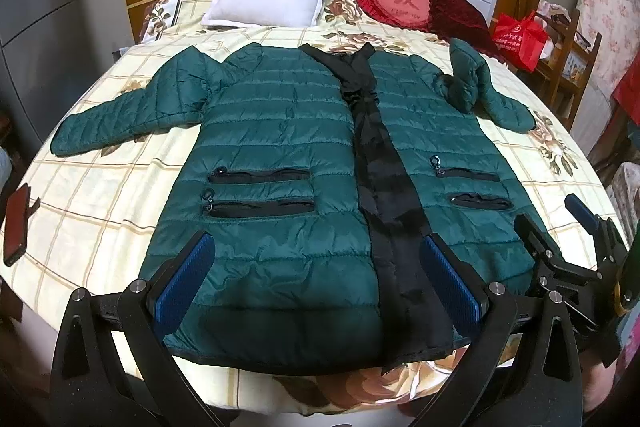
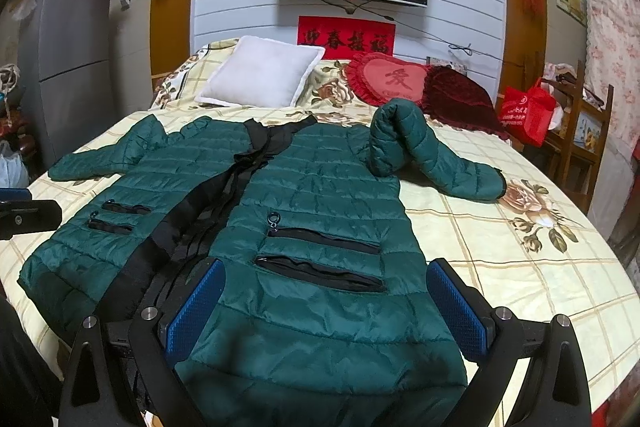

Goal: Fold large clothes

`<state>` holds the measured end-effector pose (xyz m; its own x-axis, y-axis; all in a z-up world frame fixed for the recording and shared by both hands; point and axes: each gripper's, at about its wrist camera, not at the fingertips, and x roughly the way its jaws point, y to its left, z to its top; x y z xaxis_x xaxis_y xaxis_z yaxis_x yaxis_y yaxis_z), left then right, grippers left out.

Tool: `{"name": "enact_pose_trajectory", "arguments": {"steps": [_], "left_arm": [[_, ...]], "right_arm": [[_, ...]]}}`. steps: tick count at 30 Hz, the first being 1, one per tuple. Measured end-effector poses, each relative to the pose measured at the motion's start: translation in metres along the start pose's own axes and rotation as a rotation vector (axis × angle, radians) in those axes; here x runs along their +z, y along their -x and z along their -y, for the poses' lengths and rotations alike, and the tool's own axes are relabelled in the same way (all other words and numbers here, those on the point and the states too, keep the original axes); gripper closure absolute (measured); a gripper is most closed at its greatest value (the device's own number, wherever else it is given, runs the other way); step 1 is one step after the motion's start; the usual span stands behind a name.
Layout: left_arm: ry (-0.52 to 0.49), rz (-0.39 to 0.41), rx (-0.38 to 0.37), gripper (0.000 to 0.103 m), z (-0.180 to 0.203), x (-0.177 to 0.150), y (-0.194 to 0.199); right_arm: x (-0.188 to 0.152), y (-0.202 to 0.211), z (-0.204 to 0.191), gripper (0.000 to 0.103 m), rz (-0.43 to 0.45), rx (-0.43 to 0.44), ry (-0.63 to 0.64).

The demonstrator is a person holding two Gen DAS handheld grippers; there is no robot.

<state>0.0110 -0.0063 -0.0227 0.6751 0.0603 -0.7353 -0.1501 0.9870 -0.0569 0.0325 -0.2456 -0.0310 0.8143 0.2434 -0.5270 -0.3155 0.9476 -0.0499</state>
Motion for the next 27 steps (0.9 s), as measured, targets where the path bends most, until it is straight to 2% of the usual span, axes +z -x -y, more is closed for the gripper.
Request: {"name": "enact_pose_trajectory", "arguments": {"steps": [27], "left_arm": [[0.002,-0.003,0.002,0.0,-0.0003,-0.0043,-0.0012]], "right_arm": [[0.0004,0.001,0.0009,0.003,-0.004,-0.018,0.0]]}}
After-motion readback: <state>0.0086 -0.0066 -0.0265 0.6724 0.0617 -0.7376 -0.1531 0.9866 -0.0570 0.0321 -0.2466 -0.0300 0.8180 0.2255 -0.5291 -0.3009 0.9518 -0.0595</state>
